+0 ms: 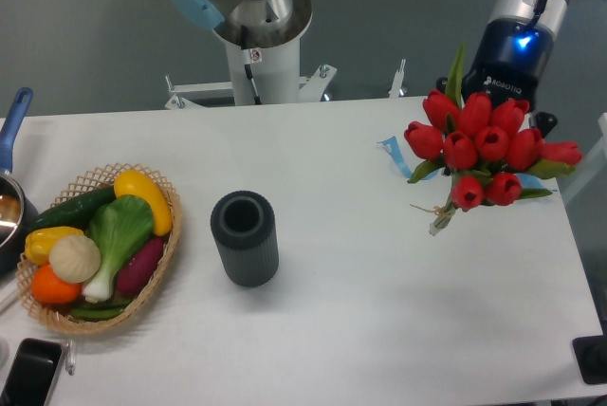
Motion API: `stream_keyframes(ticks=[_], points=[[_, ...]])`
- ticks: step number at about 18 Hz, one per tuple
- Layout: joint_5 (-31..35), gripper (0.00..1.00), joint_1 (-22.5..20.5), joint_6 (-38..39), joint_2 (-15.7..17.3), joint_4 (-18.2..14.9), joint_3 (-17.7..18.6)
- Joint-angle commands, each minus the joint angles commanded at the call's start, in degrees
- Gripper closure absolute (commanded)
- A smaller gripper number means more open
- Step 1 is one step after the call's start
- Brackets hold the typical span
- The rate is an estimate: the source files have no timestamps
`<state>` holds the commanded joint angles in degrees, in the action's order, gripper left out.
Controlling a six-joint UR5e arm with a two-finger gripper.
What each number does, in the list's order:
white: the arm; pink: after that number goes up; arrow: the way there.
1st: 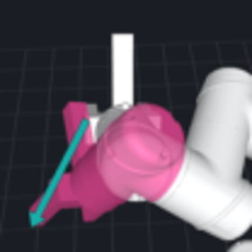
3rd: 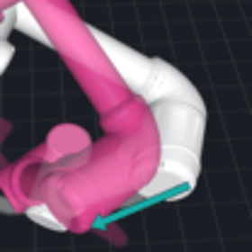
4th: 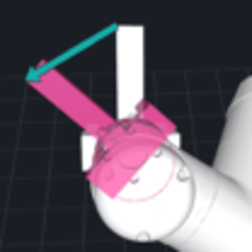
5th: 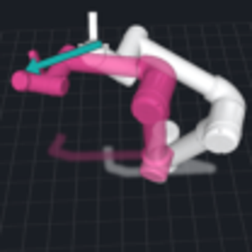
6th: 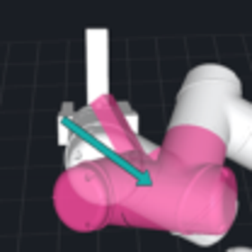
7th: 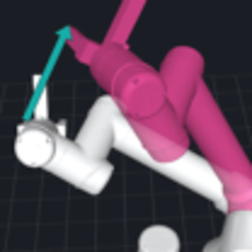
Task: Place the flowers on the table
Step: 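Hold the red tulip bouquet in the gripper and lift it slightly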
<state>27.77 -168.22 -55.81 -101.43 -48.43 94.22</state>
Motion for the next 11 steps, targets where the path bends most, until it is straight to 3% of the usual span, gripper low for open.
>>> stream_keyframes(ticks=[9,11], points=[[0.26,0.53,-0.88,0.0,2.99,-0.09,2.02],[3.15,0.53,-1.14,-0.09,3.78,0.0,2.46]])
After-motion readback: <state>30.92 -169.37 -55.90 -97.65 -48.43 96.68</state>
